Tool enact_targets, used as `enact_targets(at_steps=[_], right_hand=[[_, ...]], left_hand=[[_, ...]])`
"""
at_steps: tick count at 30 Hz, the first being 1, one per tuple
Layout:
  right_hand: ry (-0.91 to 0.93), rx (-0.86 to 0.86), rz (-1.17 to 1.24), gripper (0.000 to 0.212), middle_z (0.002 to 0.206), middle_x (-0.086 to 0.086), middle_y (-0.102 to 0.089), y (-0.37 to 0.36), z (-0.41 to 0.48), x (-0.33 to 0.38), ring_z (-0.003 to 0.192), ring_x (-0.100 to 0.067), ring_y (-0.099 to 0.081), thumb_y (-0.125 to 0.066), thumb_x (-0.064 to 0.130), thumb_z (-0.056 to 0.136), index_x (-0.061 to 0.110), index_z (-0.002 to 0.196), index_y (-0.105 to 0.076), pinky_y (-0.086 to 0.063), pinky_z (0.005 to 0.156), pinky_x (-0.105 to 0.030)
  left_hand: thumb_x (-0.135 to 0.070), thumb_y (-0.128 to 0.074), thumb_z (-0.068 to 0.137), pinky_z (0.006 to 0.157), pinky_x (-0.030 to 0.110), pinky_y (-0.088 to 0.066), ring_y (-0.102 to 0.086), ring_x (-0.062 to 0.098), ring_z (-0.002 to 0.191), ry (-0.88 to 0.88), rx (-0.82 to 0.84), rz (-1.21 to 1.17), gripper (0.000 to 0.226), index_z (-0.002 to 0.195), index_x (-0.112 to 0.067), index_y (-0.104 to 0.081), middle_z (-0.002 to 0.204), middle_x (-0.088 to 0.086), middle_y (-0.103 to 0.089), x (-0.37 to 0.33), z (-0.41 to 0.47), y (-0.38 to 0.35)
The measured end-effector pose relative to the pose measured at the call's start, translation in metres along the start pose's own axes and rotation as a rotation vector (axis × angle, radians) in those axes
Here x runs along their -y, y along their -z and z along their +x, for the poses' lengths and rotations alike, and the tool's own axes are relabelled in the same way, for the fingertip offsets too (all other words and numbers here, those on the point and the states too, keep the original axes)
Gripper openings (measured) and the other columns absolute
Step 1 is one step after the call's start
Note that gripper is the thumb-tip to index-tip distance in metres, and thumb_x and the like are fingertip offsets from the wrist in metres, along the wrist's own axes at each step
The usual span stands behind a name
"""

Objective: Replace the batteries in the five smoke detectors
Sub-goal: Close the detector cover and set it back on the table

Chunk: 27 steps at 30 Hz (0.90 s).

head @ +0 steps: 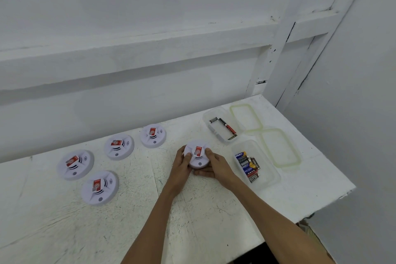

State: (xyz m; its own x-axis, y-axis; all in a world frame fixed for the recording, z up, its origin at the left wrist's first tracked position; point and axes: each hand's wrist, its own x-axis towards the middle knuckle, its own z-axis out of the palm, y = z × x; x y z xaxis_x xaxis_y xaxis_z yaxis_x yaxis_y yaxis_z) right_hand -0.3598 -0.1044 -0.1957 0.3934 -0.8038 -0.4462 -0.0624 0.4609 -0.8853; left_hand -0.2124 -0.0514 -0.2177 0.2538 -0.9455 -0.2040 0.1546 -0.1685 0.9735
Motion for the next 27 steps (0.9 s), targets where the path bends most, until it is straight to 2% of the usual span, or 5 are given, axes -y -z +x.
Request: enact_targets(at_steps=[6,17,27], right_hand=[[0.004,0.003,0.011,0.052,0.104,-0.018,-0.075,0.0,-0.0009,0.0001,0.094,-0.039,-0.074,-0.047,0.05,0.102,0.007,0.122,-0.067,-0.057,0.092,-0.05],[0.007,-0.009,-0.002,0.052,0.104,-0.018,-0.076,-0.0007,-0.0007,-0.0007,0.093,-0.039,-0.074,-0.047,0.052,0.101,0.008,0.122,-0.067,-0.057,0.093,-0.053],[0.014,-0.009,-0.005,0.051,0.104,-0.017,-0.076,-0.0003,-0.0024,0.0015,0.092,-0.038,-0.074,-0.046,0.051,0.102,0.008,0.121,-0.068,-0.057,0.092,-0.051]], left_hand=[[-0.029,-0.046,0.111,0.111,0.04,-0.05,-0.062,0.013,0.13,0.004,0.006,0.011,0.037,0.148,-0.026,-0.05,0.142,-0.006,-0.064,0.0018,0.0018,0.0008],[-0.029,-0.045,0.112,0.111,0.039,-0.051,-0.063,0.012,0.129,0.002,0.003,0.012,0.037,0.148,-0.026,-0.05,0.142,-0.005,-0.064,0.0008,0.001,0.0001],[-0.029,-0.045,0.112,0.103,0.03,-0.054,-0.063,0.009,0.127,-0.011,0.007,0.018,0.037,0.148,-0.025,-0.049,0.141,-0.007,-0.064,-0.0036,-0.0024,-0.0004]])
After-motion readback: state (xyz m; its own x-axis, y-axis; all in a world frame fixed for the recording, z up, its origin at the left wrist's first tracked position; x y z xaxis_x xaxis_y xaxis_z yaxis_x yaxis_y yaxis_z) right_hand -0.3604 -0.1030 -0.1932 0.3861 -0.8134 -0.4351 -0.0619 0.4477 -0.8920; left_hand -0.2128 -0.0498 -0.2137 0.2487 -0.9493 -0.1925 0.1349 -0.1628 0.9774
